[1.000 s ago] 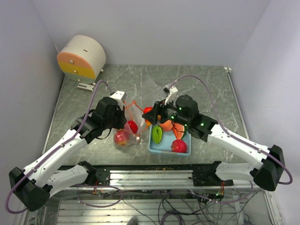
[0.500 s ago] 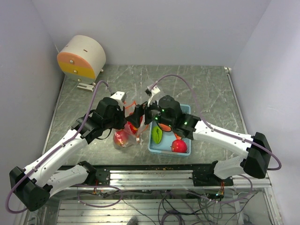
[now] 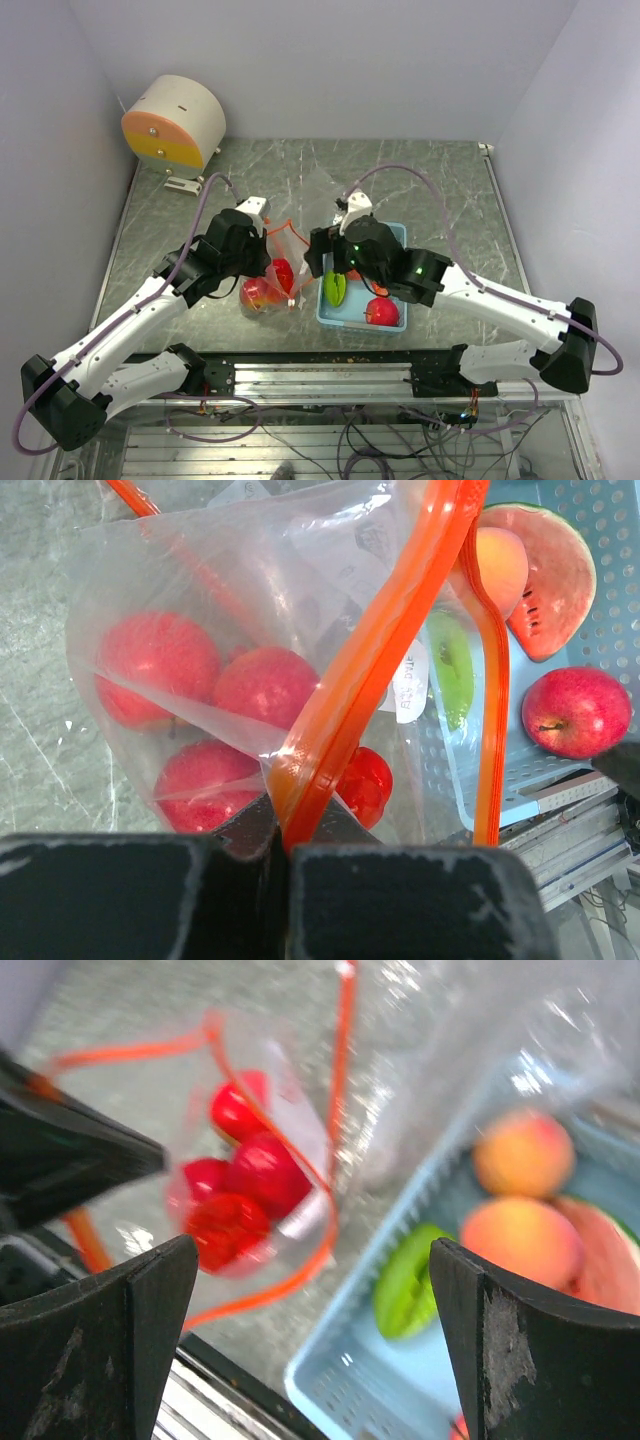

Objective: Place the food in the zip-top bag and seal the zipper
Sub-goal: Place the fake fruit in the zipper food storage bag, then pick up the fake fruit from the bin.

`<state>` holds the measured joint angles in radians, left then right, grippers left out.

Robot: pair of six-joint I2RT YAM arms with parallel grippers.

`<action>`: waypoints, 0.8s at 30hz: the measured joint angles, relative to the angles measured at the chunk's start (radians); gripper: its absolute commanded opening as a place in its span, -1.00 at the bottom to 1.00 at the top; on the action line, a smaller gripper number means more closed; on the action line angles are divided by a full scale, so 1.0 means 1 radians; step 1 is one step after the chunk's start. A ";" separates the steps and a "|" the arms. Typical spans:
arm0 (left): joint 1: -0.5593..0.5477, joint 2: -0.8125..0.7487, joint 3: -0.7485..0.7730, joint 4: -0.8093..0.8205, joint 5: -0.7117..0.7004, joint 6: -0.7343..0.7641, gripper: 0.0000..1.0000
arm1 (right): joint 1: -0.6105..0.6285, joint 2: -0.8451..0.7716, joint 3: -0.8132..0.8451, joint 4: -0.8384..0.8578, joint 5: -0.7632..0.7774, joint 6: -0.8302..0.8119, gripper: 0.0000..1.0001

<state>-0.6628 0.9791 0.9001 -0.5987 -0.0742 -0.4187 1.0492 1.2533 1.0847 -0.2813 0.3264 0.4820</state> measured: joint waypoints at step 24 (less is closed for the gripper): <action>0.000 -0.067 0.000 -0.013 0.003 0.019 -0.86 | -0.119 0.051 -0.263 -0.561 0.077 0.439 1.00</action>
<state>-0.6628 0.9123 0.9001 -0.6113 -0.0715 -0.3996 0.9302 1.3041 0.8219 -0.8421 0.4030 0.9215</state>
